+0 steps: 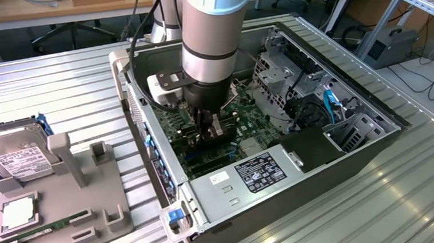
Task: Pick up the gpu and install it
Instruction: 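Insert the gpu into the slot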
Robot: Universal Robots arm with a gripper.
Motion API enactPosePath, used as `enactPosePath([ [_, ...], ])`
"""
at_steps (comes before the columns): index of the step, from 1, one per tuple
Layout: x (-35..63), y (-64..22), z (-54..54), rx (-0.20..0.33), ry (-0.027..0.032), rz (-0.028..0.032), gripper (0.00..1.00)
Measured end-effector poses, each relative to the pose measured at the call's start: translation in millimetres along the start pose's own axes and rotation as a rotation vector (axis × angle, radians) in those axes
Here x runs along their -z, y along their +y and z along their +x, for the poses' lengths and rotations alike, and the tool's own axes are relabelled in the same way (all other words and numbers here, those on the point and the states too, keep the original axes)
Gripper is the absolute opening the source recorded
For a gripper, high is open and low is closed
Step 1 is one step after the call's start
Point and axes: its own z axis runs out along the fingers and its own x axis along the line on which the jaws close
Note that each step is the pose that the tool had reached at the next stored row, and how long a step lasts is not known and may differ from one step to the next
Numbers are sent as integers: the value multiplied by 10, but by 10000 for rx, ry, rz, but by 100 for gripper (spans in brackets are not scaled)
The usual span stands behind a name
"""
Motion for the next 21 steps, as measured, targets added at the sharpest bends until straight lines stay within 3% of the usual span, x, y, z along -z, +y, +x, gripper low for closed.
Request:
enactPosePath([
  [18,1,2,0,-5,3,-2,27],
  [19,3,1,1,-1,6,-3,40],
  [21,3,1,0,-1,7,-4,52],
])
